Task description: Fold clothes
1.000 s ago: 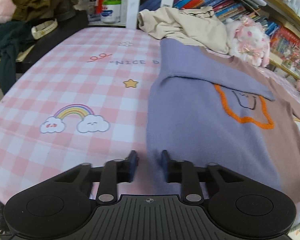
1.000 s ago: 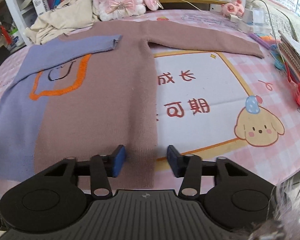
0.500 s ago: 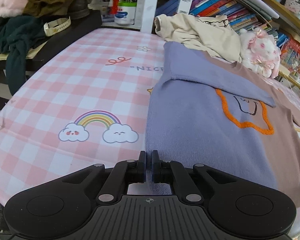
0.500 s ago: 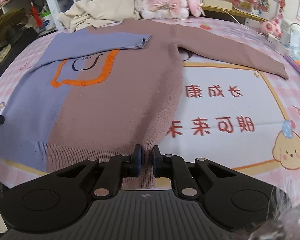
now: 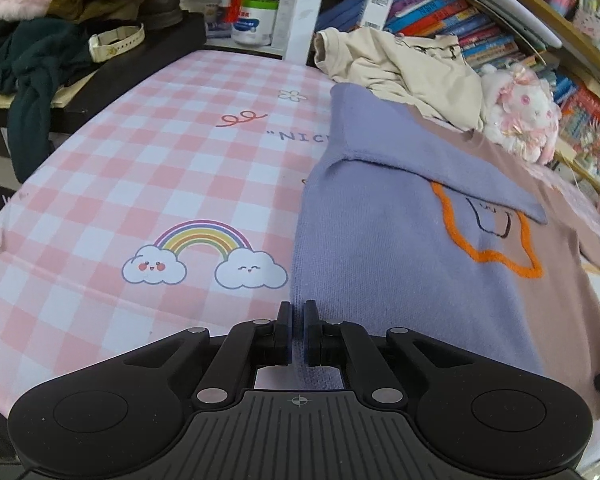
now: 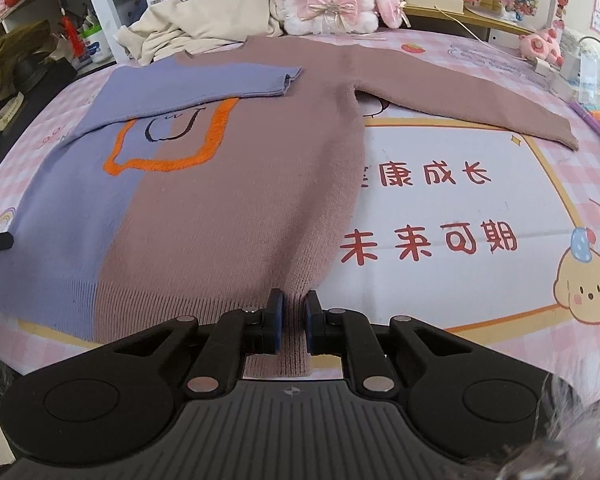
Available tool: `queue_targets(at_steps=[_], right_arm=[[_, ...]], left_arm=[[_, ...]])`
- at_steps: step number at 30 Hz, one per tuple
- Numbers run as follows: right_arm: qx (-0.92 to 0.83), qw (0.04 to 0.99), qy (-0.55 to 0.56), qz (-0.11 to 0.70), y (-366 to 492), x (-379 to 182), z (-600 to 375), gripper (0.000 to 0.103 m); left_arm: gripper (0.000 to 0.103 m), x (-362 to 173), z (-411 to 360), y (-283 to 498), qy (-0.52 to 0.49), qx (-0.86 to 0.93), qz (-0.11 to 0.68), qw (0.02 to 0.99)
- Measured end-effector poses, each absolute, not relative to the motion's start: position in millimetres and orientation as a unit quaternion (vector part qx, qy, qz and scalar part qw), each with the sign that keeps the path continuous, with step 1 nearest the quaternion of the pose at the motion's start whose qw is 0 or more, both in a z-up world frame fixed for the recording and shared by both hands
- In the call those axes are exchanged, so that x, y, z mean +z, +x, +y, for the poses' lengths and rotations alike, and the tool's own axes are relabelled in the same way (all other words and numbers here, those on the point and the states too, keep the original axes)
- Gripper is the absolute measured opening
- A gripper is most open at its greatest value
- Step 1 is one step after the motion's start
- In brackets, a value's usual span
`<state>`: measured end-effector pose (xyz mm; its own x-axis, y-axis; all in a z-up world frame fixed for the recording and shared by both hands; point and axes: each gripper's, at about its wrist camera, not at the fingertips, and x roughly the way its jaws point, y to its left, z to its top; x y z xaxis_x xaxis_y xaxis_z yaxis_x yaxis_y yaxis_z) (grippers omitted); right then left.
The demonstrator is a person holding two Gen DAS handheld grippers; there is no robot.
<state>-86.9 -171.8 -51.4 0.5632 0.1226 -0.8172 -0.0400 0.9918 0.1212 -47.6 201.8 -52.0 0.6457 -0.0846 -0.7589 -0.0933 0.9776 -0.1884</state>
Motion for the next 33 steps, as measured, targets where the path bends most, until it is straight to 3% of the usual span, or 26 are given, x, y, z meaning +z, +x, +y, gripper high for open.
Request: queue_targets(at_steps=[19, 22, 25, 28, 33], right_arm=[[0.033, 0.885, 0.041, 0.463, -91, -52, -168, 0.011], [0.030, 0.885, 0.040, 0.463, -91, -52, -166, 0.011], [0.018, 0.888, 0.036, 0.457, -93, -48, -165, 0.018], [0.011, 0.902, 0.039, 0.430, -102, -35, -163, 0.035], [0.001, 0.920, 0.044, 0.390, -121, -12, -159, 0.048]], left_arm=[[0.004, -53, 208, -55, -0.107, -0.007, 0.421, 0.901], [0.008, -53, 210, -54, -0.107, -0.009, 0.421, 0.901], [0.010, -45, 206, -60, -0.098, -0.018, 0.405, 0.909], [0.024, -28, 196, -69, -0.079, -0.032, 0.381, 0.921], [0.046, -4, 177, -82, -0.070, -0.047, 0.358, 0.930]])
